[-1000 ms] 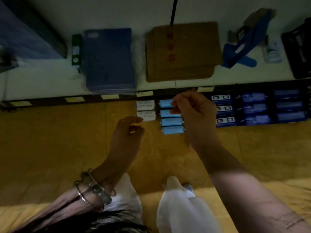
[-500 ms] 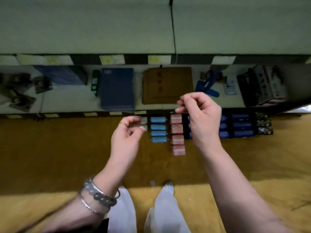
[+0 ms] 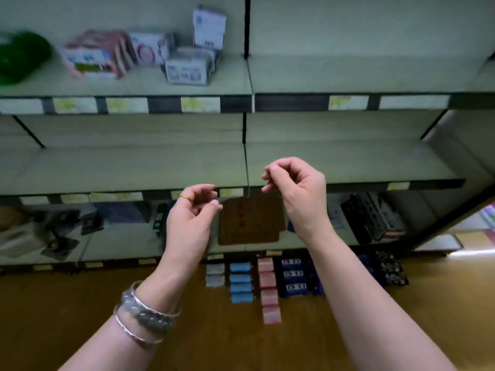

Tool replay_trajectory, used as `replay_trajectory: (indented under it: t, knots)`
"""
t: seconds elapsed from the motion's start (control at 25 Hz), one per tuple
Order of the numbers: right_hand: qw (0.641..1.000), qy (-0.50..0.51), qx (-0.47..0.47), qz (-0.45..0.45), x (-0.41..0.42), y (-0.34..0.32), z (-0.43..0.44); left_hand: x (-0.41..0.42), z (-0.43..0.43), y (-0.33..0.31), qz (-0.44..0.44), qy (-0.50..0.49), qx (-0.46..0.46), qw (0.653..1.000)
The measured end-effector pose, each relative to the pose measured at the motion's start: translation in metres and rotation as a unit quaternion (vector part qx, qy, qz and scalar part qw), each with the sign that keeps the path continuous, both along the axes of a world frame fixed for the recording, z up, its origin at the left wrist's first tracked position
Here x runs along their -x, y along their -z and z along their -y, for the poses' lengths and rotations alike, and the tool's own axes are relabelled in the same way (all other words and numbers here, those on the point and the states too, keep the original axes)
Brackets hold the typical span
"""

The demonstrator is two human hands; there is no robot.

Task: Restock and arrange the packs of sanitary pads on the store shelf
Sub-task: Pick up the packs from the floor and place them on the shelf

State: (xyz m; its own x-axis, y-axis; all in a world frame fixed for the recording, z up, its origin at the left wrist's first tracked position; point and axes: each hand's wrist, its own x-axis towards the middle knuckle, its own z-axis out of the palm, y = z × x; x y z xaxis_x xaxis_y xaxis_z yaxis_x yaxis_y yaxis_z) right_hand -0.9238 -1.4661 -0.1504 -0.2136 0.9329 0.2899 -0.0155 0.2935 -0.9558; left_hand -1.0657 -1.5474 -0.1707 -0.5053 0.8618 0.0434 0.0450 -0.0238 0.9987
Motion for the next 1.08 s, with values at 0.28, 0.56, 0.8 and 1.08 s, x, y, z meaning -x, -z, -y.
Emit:
replay_trajectory:
  t: [0.28, 0.56, 0.8, 1.08]
  knots:
    - [0.997, -0.016, -0.062, -0.046, -0.028, -0.059, -0.006, -0.023, -0.01, -0.059, -0.002, 0.003, -0.085, 0.996]
    - [0.991, -0.05, -0.098, -0.081, -0.008, -0.1, -0.035, 0.013, -0.029, -0.098, -0.035, -0.01, -0.143, 0.989]
    - [0.995, -0.058, -0.081, -0.012, 0.045, -0.113, -0.085, 0.068, -0.092, -0.107, -0.021, -0.008, -0.162, 0.987]
    - [0.979, -0.011, -0.042, 0.197, 0.148, -0.09, -0.184, 0.173, -0.189, -0.091, -0.053, -0.023, -0.051, 0.997]
